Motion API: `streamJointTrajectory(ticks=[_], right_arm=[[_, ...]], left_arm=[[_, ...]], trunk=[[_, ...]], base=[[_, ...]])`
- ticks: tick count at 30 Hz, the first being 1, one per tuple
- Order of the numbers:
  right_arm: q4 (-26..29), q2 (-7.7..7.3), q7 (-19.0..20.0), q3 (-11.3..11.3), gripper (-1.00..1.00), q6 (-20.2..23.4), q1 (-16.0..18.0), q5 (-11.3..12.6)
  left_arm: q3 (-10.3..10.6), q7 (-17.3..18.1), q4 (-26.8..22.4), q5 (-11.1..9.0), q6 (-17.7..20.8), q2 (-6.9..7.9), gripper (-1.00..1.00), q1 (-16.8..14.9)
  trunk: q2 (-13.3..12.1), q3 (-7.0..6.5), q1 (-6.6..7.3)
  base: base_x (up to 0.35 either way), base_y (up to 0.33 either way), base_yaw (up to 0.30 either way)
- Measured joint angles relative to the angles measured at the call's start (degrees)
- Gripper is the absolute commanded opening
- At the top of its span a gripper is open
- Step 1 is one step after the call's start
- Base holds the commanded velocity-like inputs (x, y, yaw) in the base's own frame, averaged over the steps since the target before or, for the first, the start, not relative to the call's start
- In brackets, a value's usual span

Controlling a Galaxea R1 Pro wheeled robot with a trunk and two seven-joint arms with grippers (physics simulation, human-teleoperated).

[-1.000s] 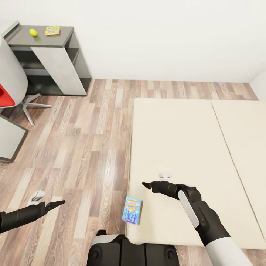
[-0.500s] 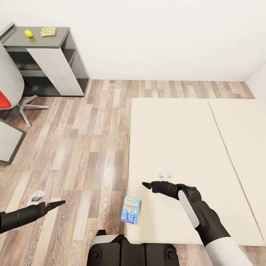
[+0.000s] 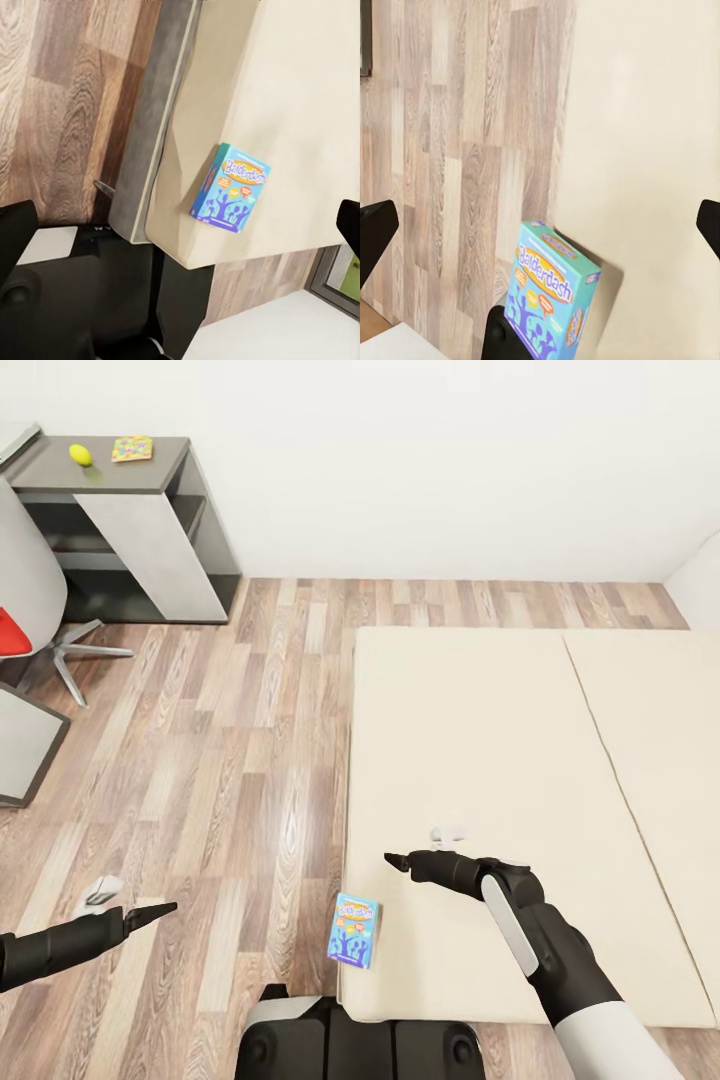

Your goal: Put all the toys in the child's room - the three board games (two on the bed and one on the table), the two jigsaw puzzles on the table, and the tennis ball on the table - inside the toy box on the table in the child's room.

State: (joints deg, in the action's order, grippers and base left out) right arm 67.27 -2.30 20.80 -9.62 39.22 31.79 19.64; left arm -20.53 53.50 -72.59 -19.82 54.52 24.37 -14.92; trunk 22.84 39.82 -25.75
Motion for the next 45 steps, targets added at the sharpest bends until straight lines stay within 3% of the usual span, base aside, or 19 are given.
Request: streamJointTrajectory(ticks=[45], right_arm=[[0.0,0.23,-0.1,0.0,1.0,0.0,0.0,0.1]], left_arm=[[0.0,-0.1,0.0,0.0,0.0,-0.03,1.0,0.0]], trunk=[[0.0,-4.07,0.0]], base=[[0.0,0.0,0.0]])
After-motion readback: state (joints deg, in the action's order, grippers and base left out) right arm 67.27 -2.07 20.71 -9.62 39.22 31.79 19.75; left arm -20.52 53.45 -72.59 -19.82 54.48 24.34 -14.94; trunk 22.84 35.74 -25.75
